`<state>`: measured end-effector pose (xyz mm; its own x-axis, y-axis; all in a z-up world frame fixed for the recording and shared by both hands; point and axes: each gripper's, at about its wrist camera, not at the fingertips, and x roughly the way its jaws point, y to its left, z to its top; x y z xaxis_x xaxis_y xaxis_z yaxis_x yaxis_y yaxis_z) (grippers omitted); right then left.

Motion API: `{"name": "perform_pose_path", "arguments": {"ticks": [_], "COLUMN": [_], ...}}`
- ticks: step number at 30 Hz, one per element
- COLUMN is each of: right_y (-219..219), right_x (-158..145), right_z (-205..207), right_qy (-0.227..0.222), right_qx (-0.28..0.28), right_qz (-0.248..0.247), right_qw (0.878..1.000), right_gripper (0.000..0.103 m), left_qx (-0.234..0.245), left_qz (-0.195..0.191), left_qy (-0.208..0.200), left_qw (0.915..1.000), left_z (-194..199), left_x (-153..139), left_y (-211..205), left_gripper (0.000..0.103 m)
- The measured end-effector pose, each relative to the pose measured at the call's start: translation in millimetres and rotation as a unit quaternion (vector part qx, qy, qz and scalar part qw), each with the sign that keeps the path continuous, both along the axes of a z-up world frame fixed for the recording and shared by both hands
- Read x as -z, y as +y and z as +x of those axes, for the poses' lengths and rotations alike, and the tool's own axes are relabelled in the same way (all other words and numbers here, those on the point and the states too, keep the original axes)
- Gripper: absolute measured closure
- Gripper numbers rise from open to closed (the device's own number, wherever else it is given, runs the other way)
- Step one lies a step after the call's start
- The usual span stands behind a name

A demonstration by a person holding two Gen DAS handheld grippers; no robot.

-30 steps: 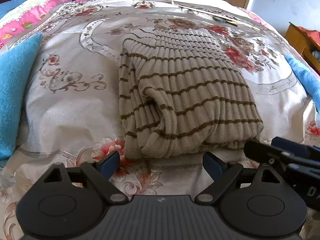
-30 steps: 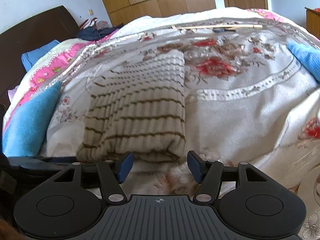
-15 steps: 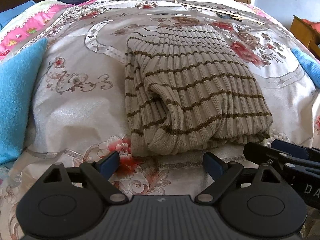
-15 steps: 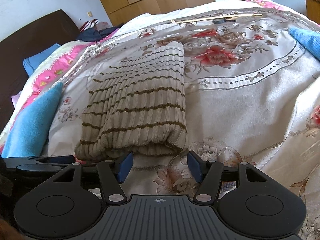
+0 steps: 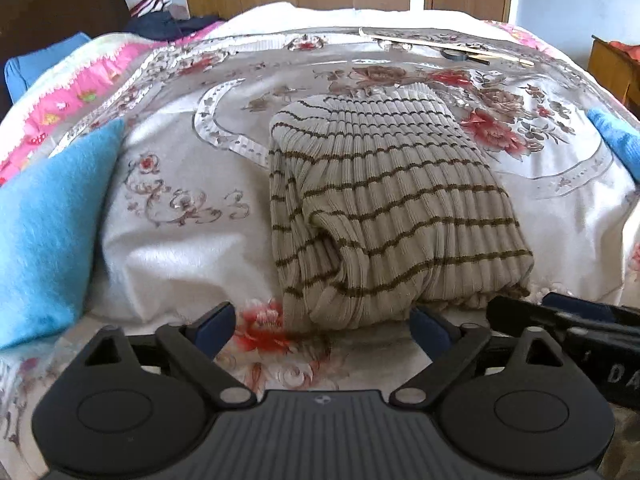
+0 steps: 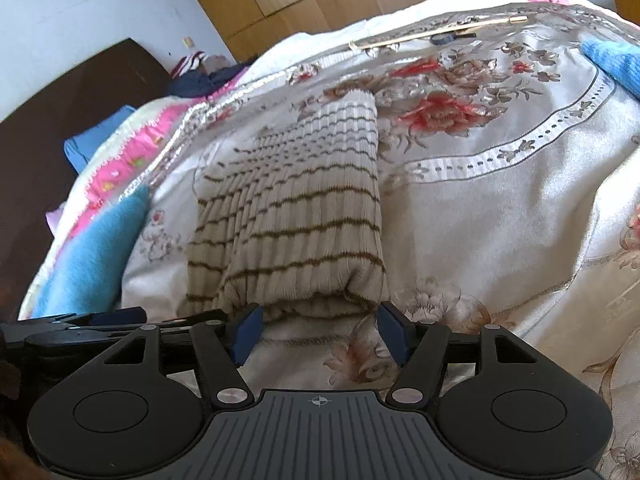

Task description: Fold small clothes

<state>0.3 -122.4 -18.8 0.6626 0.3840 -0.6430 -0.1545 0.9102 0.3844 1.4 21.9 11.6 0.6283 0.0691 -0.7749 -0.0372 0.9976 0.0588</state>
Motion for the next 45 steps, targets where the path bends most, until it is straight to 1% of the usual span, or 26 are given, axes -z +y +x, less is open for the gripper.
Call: {"name": "perform_pose_path", "arguments": {"ticks": [4, 11, 17, 24, 45], "right_y": [6, 8, 12, 14, 15], "right_x": [5, 9, 10, 12, 11], "right_z": [4, 5, 2, 2, 0], "right_qy": [0.009, 0.009, 0.001, -0.001, -0.009], "right_qx": [-0.001, 0.012, 0.011, 0.008, 0.009], "right_qz": [-0.014, -0.035, -0.062, -0.071, -0.078], "right_qw": [1.000, 0.999, 0.998, 0.997, 0.997], "right_gripper": [0.039, 0.039, 0.039, 0.039, 0.038], "left_qx": [-0.001, 0.000, -0.004, -0.011, -0.010], "left_qz": [-0.007, -0.010, -0.019, -0.029, -0.025], "left_qy": [0.033, 0.034, 0.034, 0.029, 0.024], "left_qw": [0.9994, 0.9994, 0.9992, 0.9991, 0.9993], "left_z": [9, 11, 12, 12, 10], "left_x": [15, 19, 19, 17, 17], "left_y": [3, 3, 7, 12, 12], "left_gripper": [0.000, 0.000, 0.000, 0.000, 0.000]}}
